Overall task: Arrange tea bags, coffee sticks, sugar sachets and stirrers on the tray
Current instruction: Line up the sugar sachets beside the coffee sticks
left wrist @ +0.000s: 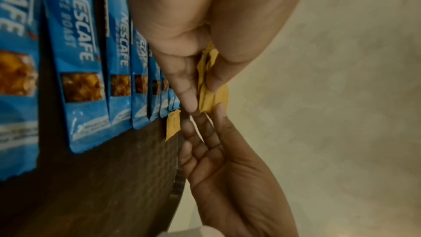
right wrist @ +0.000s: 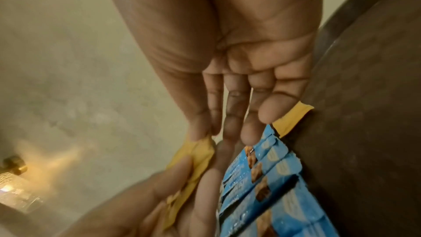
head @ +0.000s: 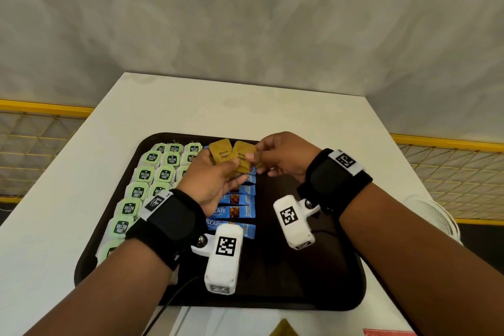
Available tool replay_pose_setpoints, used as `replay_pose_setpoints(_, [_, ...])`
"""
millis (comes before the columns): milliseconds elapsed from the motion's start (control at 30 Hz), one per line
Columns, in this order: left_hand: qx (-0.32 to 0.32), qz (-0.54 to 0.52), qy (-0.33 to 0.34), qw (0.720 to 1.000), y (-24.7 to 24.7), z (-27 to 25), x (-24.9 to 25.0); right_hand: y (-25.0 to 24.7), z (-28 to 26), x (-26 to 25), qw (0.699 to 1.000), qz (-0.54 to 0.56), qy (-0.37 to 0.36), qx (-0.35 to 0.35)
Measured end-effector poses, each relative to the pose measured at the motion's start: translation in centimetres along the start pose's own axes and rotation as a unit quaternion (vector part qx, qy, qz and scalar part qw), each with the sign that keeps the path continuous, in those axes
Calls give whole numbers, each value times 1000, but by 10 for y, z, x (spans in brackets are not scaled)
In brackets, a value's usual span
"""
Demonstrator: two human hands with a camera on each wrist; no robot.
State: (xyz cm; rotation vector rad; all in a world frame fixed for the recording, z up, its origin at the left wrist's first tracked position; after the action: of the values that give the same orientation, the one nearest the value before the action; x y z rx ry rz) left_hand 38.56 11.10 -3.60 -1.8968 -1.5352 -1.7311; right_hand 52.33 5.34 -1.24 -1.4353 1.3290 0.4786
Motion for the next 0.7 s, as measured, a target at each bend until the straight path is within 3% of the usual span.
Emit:
replay_pose_setpoints(200, [11,-19,-16,1000,2,0,-1,-25,3,18,992,111,51,44])
replay_pose_setpoints(333, [21,-24,-20,999,-7,-1,0,-54,8,41,980,-105,115,123])
replay_pose_setpoints(500, [25,6,-21,999,-11,-2,-4,-53,21,46,941,-280,165,94])
replay_pose_setpoints(633, [14,29,-18,999,-12,-4,-8,-57,26,37,882,-425,145,143])
replay_pose_setpoints(700, [12,36,-15,999,-14,-5,-9,-51,27,33,867,-465,125,129])
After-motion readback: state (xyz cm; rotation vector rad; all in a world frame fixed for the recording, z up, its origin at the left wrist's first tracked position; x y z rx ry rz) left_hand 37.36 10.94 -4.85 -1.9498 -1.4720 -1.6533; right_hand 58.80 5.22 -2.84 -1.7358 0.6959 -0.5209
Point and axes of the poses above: each hand's wrist, its own z-axis towards the middle knuckle, its own y-axis out of the palm, x = y × z, the point moved 6 cm from there along z, towards the middle knuckle, and after that the axes turned 6 degrees about -z, right-handed, at the moved point
